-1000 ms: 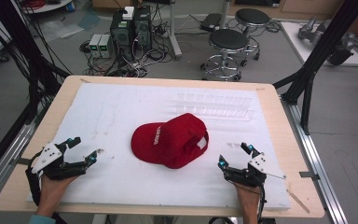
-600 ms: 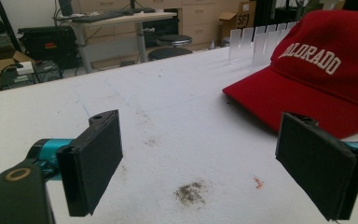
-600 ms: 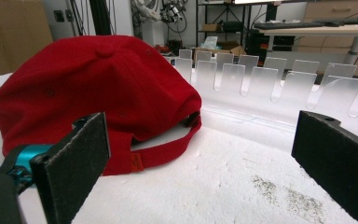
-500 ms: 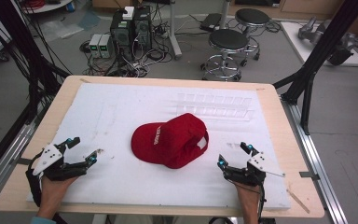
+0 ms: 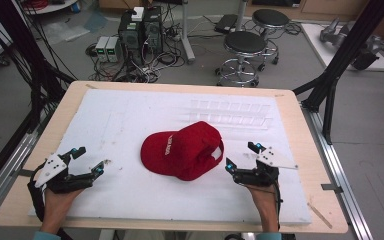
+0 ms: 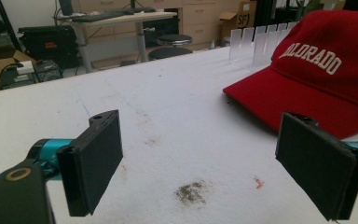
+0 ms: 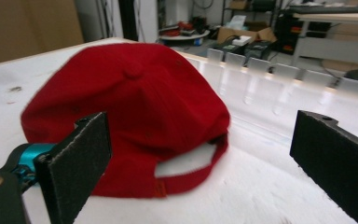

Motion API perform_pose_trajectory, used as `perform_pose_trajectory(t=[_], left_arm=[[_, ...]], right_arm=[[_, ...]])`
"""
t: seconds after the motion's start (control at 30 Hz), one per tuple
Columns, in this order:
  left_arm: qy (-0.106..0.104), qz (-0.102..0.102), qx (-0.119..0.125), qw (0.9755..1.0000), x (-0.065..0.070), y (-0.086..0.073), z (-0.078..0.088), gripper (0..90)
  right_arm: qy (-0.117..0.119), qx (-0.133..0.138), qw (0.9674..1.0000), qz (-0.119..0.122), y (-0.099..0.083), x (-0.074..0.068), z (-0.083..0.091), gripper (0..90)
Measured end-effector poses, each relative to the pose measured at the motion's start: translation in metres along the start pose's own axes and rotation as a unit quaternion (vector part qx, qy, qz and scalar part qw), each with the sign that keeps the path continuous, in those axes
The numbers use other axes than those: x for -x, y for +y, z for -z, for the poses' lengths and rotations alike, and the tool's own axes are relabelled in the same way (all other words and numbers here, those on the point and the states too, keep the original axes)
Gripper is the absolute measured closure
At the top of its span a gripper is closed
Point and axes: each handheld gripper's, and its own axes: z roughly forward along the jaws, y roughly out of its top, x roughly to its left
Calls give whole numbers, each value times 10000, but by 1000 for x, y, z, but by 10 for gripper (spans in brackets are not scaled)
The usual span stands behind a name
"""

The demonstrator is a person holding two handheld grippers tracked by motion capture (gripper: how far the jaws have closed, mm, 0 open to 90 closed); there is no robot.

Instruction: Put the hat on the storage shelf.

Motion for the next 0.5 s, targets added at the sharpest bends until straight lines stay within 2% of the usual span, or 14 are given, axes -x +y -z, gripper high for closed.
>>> perform_pose_trajectory(t=[0.2,0.27,0.33,0.5], left_arm=[[-1,29,9,10000,-1,0,0,149],[3,29,1,10000,-1,0,0,149],[14,42,5,10000,-1,0,0,149],[13,64,13,10000,-1,0,0,149]], right_arm=[[221,-281,9993,82,20,-7,-21,43],[242,-343,9991,87,22,-8,-23,43],[344,-489,9981,128,26,-11,-34,43],[322,-752,9966,105,25,-13,-49,66]])
